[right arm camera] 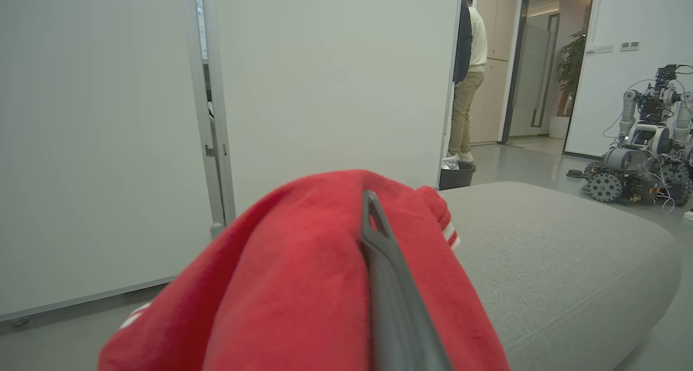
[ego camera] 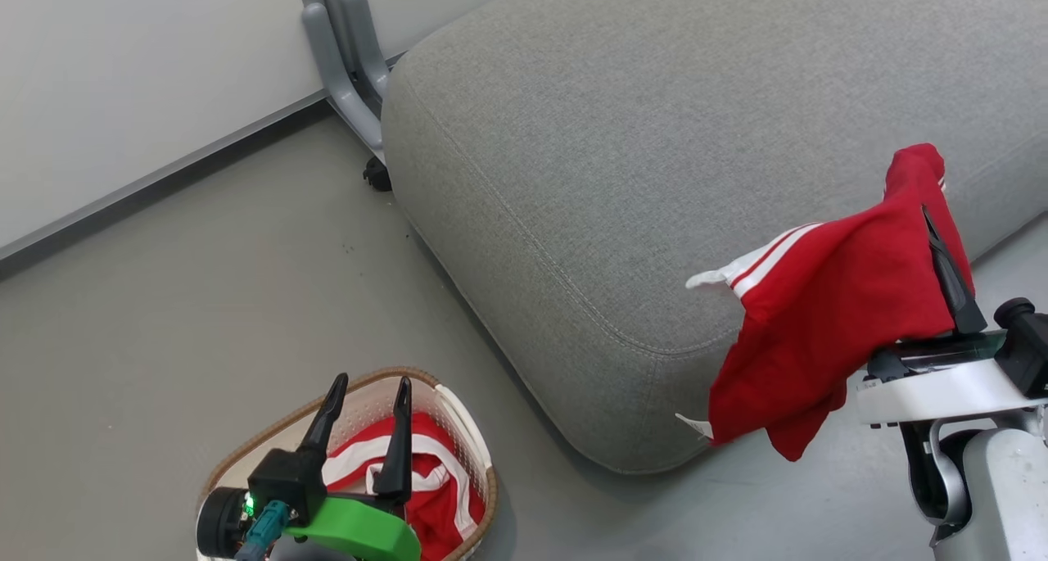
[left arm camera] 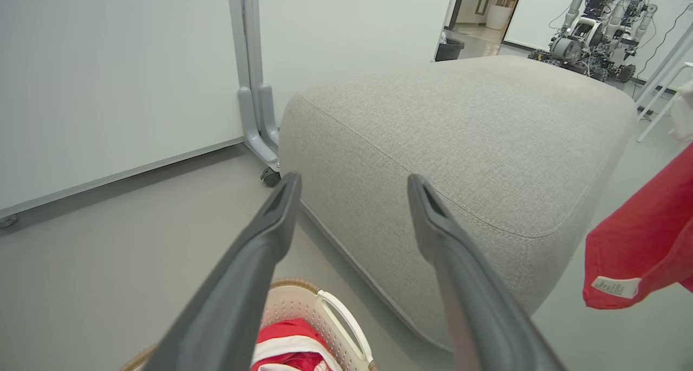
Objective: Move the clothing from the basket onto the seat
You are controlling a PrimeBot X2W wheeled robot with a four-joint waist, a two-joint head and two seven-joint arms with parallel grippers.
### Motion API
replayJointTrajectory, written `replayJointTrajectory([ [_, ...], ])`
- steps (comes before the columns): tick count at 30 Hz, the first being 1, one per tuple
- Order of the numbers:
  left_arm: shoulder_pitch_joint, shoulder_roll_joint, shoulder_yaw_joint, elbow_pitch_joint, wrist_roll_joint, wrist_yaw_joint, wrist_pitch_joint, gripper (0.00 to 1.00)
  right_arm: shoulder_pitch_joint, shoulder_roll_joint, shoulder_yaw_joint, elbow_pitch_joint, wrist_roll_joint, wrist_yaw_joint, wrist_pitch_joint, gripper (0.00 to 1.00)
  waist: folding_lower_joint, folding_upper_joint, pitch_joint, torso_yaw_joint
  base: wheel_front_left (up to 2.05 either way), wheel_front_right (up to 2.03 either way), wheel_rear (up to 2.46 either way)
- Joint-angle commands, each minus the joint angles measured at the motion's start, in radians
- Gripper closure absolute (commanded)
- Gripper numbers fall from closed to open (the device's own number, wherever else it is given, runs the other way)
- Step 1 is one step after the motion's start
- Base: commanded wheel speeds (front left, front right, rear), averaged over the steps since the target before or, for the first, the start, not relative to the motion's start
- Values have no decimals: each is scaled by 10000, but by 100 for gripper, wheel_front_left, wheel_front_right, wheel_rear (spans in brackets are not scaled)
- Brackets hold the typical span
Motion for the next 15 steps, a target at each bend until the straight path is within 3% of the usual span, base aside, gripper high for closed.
replayJointTrajectory([
  [1, -148, 34, 22, -10, 74, -8, -3, 0, -175, 53, -28, -66, 14, -10, -9, 100, 0, 0, 158, -173, 0, 0, 0],
  [7, -122, 35, 10, -11, 149, -63, -1, 0, -234, 170, -132, -81, 153, -10, -9, 100, 0, 0, 262, -159, 0, 0, 0],
  [15, -473, 40, -172, -53, 314, -100, -1, 0, -1005, -213, -452, -249, 327, -10, -9, 100, 0, 0, 1048, 232, 0, 0, 0],
])
